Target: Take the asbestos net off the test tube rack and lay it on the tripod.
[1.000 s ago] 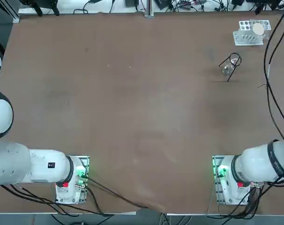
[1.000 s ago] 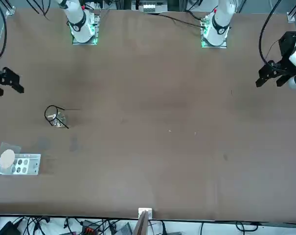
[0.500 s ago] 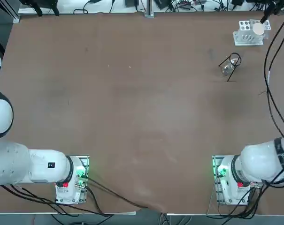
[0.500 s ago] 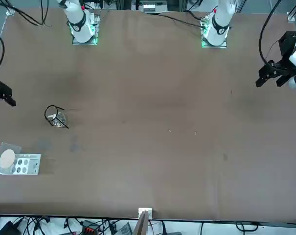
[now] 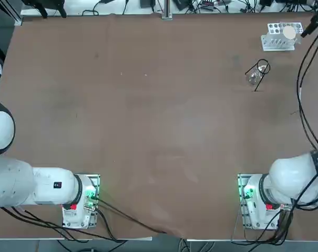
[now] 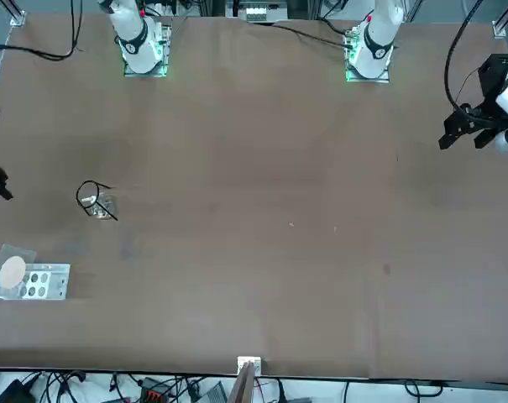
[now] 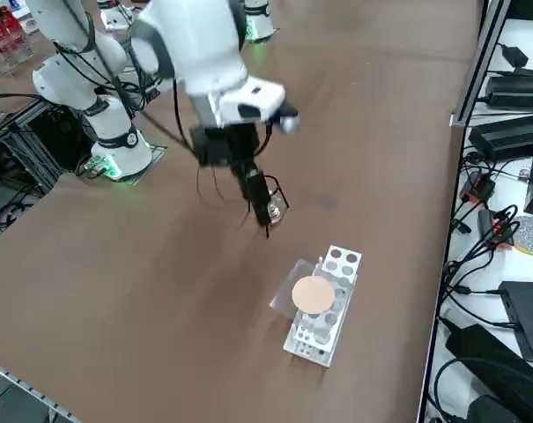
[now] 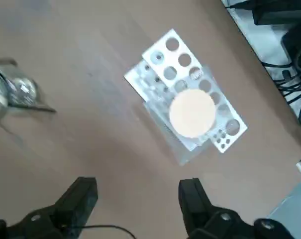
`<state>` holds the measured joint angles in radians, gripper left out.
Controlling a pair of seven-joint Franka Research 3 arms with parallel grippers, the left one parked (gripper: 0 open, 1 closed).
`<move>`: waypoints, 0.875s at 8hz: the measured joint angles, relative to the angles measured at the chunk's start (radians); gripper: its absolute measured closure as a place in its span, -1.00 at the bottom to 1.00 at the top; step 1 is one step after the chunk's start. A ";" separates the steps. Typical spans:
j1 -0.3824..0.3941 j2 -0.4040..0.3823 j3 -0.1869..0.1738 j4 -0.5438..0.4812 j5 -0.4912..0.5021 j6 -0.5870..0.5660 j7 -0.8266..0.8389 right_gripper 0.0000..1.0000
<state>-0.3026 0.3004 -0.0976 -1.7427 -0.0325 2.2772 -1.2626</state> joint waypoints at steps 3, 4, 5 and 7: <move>-0.039 0.035 0.000 -0.121 0.000 0.296 -0.183 -0.99; -0.042 0.038 0.000 -0.167 -0.001 0.391 -0.227 -0.99; -0.043 0.049 0.000 -0.195 -0.002 0.471 -0.279 -0.99; -0.048 0.110 0.000 -0.212 -0.003 0.615 -0.354 -0.99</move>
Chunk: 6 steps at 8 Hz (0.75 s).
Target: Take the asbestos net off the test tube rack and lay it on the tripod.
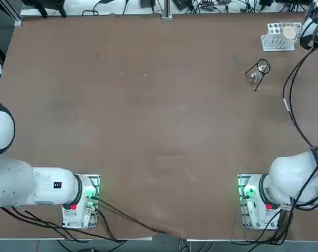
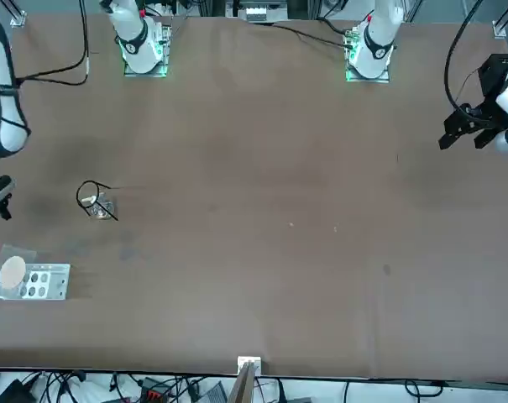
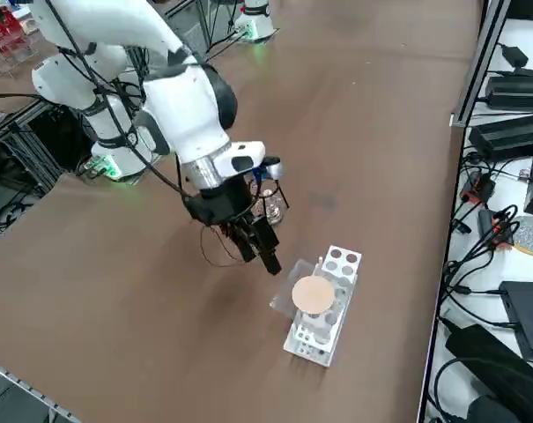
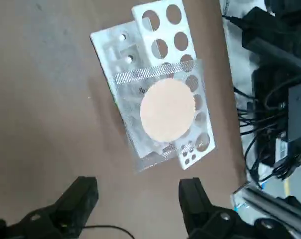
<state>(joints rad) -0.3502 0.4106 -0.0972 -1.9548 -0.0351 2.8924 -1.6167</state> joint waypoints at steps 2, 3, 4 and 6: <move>-0.002 0.083 0.000 0.005 -0.008 0.078 -0.012 -0.99; -0.002 0.120 0.001 0.017 -0.011 0.098 -0.013 -0.98; -0.002 0.149 0.003 0.035 -0.012 0.107 -0.015 -0.96; -0.001 0.175 0.008 0.066 -0.021 0.126 -0.018 -0.89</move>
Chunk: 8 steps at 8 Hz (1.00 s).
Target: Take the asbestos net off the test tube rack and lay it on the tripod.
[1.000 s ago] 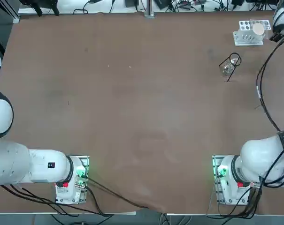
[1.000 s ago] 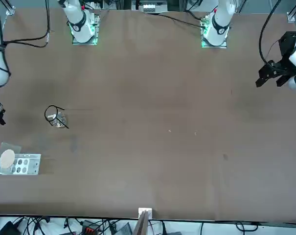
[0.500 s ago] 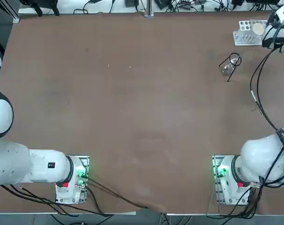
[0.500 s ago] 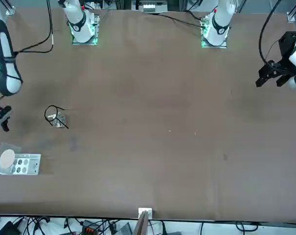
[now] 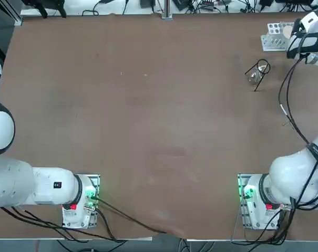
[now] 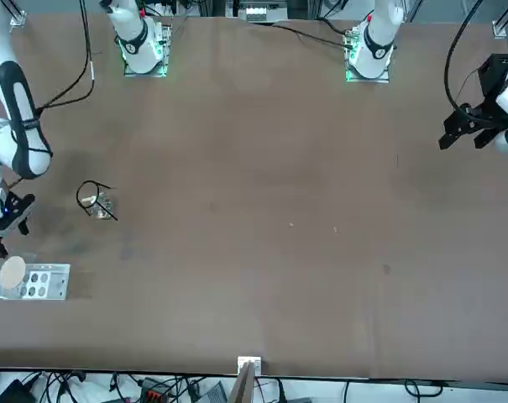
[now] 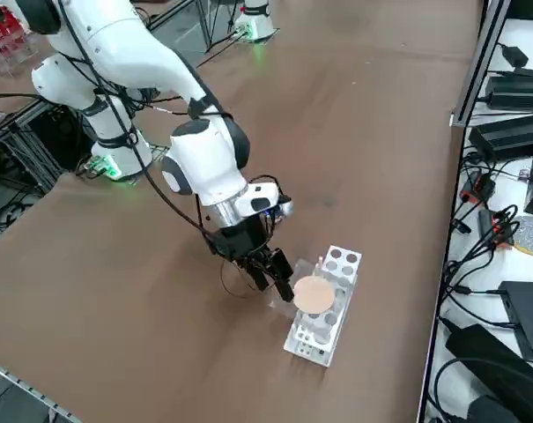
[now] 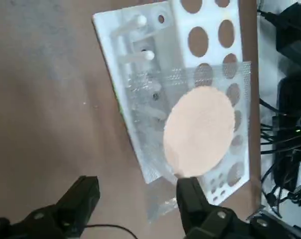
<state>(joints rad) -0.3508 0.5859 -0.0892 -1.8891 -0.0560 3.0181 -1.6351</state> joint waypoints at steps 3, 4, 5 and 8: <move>0.000 0.015 0.002 0.004 -0.023 0.057 0.000 -0.77; 0.000 0.021 0.003 0.004 -0.024 0.067 0.000 -0.74; 0.000 0.025 0.003 0.004 -0.025 0.072 0.000 -0.64; 0.009 0.025 0.010 0.008 -0.026 0.074 -0.001 -0.41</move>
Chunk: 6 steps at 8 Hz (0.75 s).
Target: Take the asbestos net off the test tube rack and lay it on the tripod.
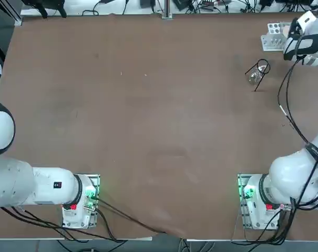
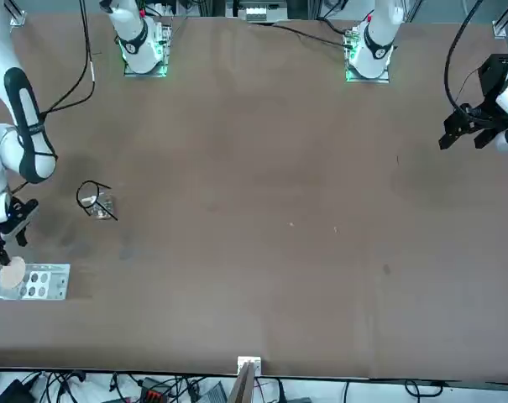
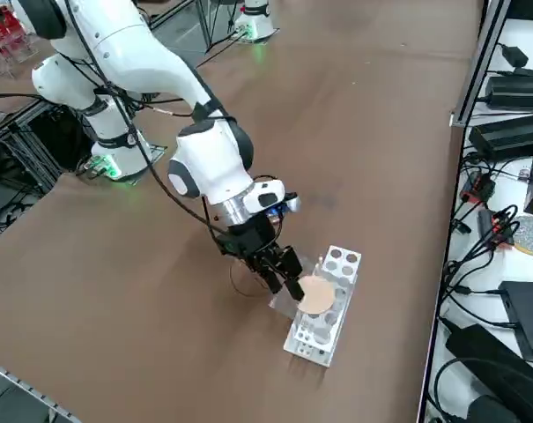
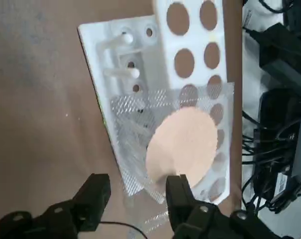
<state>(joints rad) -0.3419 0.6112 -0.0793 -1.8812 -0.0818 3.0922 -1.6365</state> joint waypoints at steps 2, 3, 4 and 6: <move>0.005 0.000 0.000 0.001 0.000 0.000 0.000 -0.05; 0.005 0.000 0.000 0.001 0.000 0.000 -0.002 0.02; 0.005 0.000 0.000 0.001 0.000 0.001 -0.002 0.42; 0.004 -0.003 0.000 0.005 -0.001 0.003 -0.003 0.73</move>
<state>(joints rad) -0.3378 0.6084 -0.0797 -1.8761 -0.0824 3.0955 -1.6395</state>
